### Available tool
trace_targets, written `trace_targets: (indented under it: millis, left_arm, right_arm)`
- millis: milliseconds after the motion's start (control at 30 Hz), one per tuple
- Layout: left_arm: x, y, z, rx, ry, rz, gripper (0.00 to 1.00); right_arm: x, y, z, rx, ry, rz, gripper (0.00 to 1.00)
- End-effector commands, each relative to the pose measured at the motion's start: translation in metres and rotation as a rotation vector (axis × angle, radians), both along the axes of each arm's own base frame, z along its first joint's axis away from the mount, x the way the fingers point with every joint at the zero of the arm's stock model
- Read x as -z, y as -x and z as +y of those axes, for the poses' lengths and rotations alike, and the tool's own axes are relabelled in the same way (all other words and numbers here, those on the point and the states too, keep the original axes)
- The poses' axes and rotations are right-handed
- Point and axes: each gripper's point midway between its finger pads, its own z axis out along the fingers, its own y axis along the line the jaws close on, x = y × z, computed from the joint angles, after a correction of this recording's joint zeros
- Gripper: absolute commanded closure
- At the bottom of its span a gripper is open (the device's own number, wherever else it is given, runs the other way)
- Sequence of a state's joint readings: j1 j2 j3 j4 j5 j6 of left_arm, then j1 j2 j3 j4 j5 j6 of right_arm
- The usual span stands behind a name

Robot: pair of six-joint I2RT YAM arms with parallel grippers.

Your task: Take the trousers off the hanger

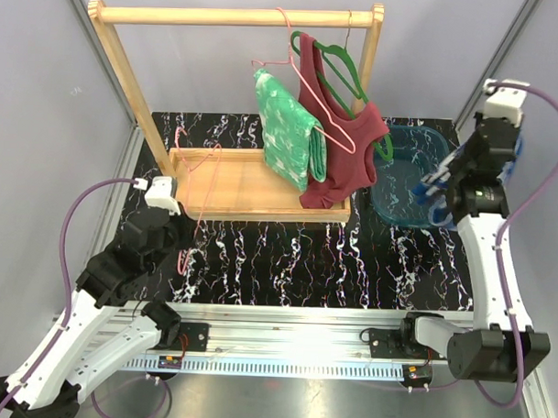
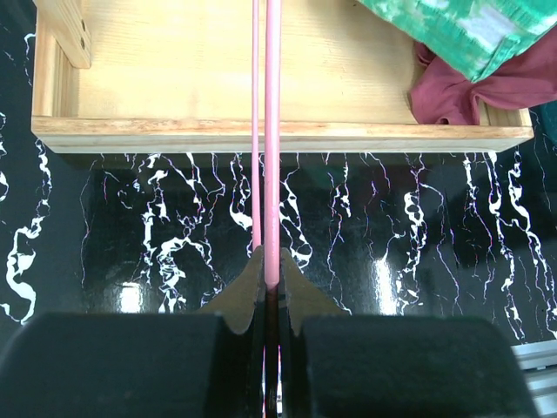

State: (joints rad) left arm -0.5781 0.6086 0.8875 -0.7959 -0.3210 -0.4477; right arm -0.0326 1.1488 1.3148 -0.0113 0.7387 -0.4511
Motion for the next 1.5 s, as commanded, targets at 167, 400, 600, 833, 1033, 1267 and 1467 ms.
trace_targets:
  millis: [167, 400, 600, 833, 1033, 1267, 1467]
  left_arm:
    - [-0.017, -0.008, -0.005, 0.017, 0.028, -0.077, 1.0]
    - [-0.017, -0.008, -0.007, 0.026, 0.035, -0.076, 1.0]
    - [-0.019, -0.006, -0.011, 0.044, 0.047, -0.079, 1.0]
    - [-0.02, -0.004, -0.012, 0.065, 0.046, -0.086, 1.0]
    - [-0.023, -0.003, -0.014, 0.081, 0.051, -0.096, 1.0]
    - [-0.022, 0.001, -0.012, 0.083, 0.053, -0.103, 1.0]
    - [-0.02, 0.001, -0.013, 0.09, 0.055, -0.098, 1.0]
  right_arm:
    - [-0.01, -0.011, 0.006, -0.044, 0.02, -0.213, 1.0]
    - [-0.01, -0.004, 0.002, -0.01, 0.044, -0.224, 1.0]
    - [-0.008, -0.004, 0.003, -0.02, 0.119, -0.182, 1.0]
    - [0.027, -0.035, 0.012, -0.059, 0.137, -0.092, 1.0]
    - [0.055, -0.084, 0.039, -0.09, 0.223, 0.032, 1.0]
    - [0.094, -0.137, 0.062, -0.122, 0.275, 0.147, 1.0]
    - [0.113, -0.167, 0.08, -0.135, 0.247, 0.156, 1.0]
